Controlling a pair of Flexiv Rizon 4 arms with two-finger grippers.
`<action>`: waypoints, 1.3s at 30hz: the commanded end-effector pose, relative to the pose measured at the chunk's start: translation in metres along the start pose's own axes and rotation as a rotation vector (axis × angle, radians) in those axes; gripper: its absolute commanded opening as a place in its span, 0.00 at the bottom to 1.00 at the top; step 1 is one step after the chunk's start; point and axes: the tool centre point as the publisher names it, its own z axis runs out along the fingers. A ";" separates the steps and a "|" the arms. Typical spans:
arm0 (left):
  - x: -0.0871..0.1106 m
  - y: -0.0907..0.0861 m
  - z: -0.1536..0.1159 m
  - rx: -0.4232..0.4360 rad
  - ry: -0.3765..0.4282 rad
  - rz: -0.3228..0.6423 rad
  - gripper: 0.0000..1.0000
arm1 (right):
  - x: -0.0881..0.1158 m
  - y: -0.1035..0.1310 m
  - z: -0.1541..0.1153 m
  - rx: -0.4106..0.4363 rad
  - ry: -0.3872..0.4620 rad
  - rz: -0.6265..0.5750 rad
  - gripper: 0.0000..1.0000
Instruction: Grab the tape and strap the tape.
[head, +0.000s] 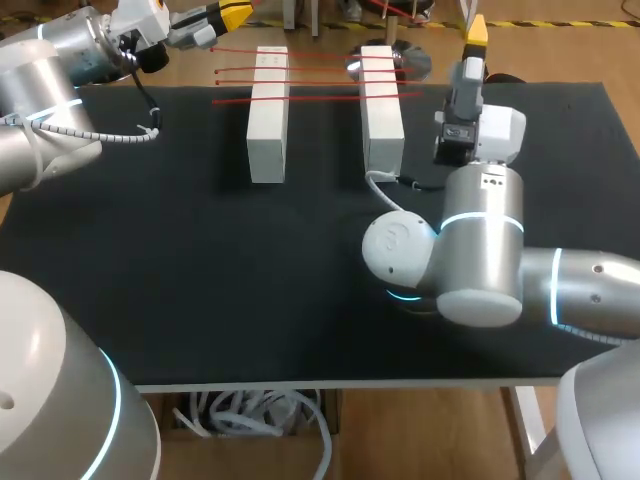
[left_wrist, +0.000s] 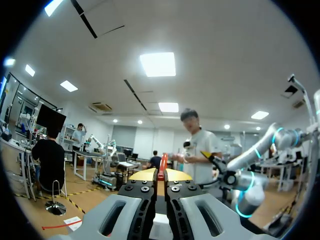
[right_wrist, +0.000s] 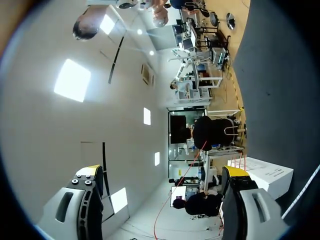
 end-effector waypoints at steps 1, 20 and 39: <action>0.001 0.001 0.000 0.001 -0.002 0.001 0.00 | 0.002 0.000 0.000 -0.002 -0.007 -0.002 1.00; 0.001 0.001 0.000 0.001 -0.002 0.001 0.00 | -0.001 0.002 0.027 0.088 -0.149 -0.039 1.00; 0.001 0.001 0.000 0.001 -0.002 0.001 0.00 | -0.031 -0.013 0.065 0.055 -0.161 0.069 1.00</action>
